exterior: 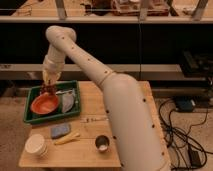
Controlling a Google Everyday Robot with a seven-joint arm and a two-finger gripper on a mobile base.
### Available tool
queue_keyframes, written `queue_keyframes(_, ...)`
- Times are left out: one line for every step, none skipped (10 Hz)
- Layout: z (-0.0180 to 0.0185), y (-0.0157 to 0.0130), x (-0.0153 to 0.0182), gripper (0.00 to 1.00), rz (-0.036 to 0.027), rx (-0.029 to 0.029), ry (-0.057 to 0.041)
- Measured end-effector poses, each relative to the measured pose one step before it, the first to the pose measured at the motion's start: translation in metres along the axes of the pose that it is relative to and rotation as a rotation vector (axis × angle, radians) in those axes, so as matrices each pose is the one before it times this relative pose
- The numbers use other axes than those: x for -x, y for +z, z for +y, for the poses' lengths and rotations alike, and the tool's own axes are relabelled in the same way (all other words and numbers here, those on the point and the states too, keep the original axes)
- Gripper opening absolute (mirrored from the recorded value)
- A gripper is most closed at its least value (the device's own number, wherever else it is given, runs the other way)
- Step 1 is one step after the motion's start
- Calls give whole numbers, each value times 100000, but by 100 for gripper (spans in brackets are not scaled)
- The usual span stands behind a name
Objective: Place grapes in red bowl
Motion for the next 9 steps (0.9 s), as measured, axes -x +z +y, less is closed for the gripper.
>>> queue_keyframes(-547, 1281, -64, 4, -1917, 3277, -1027)
queue_keyframes(-134, 1286, 2, 4, -1039, 4695, 32)
queue_keyframes(-111, 897, 47, 4, 563, 4074, 325)
queue_keyframes(421, 1379, 50, 7, 754, 3890, 1506)
queue_keyframes(351, 689, 2, 14, 808, 1925, 1270)
queue_keyframes(270, 904, -19, 22, 225, 1678, 900)
queue_keyframes(122, 850, -137, 32, 170, 1202, 893)
queue_keyframes(174, 1230, -215, 44, -905, 569, 1311)
queue_keyframes(-5, 869, -146, 55, -836, 315, 625)
